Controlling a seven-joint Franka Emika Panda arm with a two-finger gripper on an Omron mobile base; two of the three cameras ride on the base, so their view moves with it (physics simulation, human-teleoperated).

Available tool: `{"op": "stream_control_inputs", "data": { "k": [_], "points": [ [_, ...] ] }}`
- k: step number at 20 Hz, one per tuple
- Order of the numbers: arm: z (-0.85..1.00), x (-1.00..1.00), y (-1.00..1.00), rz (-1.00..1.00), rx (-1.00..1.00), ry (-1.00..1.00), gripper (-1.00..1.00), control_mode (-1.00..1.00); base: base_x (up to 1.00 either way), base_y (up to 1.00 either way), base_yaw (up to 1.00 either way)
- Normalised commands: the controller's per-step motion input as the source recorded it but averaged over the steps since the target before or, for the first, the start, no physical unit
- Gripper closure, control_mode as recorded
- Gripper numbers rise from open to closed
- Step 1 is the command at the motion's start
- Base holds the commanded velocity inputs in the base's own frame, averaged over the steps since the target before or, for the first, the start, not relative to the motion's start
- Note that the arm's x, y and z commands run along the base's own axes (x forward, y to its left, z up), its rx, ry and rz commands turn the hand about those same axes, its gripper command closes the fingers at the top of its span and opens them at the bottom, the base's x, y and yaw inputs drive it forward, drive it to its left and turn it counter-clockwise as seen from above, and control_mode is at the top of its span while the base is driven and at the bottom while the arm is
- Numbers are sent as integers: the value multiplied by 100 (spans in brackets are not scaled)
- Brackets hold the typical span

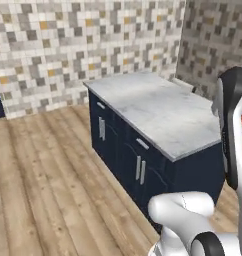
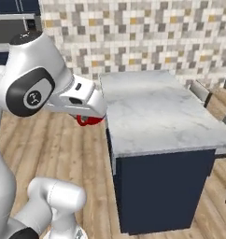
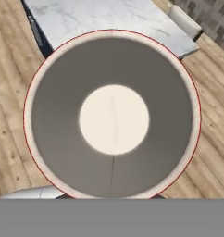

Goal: Clear the mugs and bowl far away from the sink.

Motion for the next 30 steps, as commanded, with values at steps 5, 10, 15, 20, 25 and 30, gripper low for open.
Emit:
{"op": "stream_control_inputs", "data": {
  "k": [5, 10, 15, 20, 25, 30],
  "points": [
    [0, 0, 0, 0, 0, 0, 100, 100, 74, -86, 57],
    [0, 0, 0, 0, 0, 0, 100, 100, 95, -65, 51],
    [0, 0, 0, 0, 0, 0, 100, 100, 97, -44, 39],
    [0, 0, 0, 0, 0, 0, 100, 100, 91, -33, -3],
    [0, 0, 0, 0, 0, 0, 100, 100, 76, -20, -33],
    [-18, 61, -10, 13, 1, 10, 100, -100, 16, -1, -2]
  ]
}}
